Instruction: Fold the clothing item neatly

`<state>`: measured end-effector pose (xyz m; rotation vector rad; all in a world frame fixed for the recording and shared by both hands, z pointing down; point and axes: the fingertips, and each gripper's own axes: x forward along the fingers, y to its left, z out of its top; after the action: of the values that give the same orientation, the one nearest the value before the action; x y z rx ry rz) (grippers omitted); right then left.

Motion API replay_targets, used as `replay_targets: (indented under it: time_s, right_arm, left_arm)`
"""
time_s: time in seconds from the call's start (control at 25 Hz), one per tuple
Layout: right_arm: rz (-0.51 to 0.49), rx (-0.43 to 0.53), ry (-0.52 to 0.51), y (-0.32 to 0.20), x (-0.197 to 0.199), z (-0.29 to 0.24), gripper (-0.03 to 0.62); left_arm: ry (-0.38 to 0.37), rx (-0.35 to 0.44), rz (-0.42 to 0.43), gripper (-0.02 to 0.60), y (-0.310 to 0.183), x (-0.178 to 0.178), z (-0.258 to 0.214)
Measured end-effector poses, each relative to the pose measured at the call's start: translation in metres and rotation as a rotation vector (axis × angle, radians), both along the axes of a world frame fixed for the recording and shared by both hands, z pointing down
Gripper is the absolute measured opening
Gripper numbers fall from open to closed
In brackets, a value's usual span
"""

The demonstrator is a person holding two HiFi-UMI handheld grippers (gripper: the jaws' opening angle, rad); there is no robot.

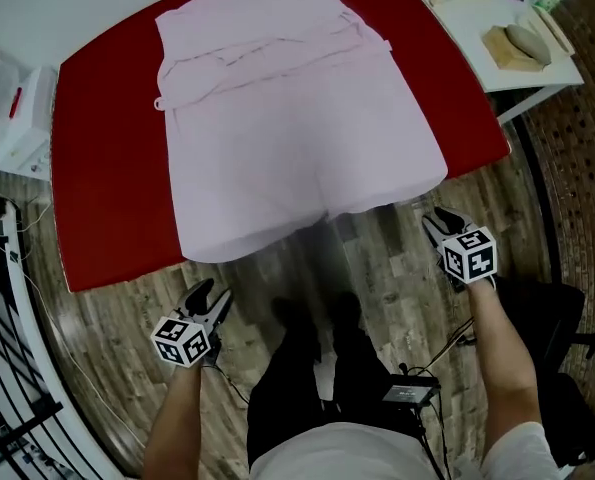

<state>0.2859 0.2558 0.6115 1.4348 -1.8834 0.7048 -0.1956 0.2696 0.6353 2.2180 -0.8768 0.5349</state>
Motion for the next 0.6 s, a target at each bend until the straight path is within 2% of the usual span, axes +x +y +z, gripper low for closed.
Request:
replay_targets:
  time_s: [0.12, 0.28, 0.4, 0.6]
  right_arm:
    - [-0.039, -0.035, -0.017, 0.000, 0.015, 0.036, 0.160]
    - [-0.131, -0.078, -0.036, -0.013, 0.025, 0.081, 0.238]
    - [-0.203, -0.101, -0.053, -0.031, 0.024, 0.108, 0.253]
    - [-0.272, -0.079, -0.081, -0.053, 0.023, 0.128, 0.256]
  left_arm:
    - [-0.059, 0.021, -0.005, 0.227, -0.006, 0.005, 0.022]
    - [-0.060, 0.011, -0.081, 0.290, -0.019, 0.009, 0.047]
    - [-0.070, 0.046, -0.115, 0.339, -0.028, 0.011, 0.053]
    - [-0.105, 0.092, -0.097, 0.360, -0.038, 0.019, 0.066]
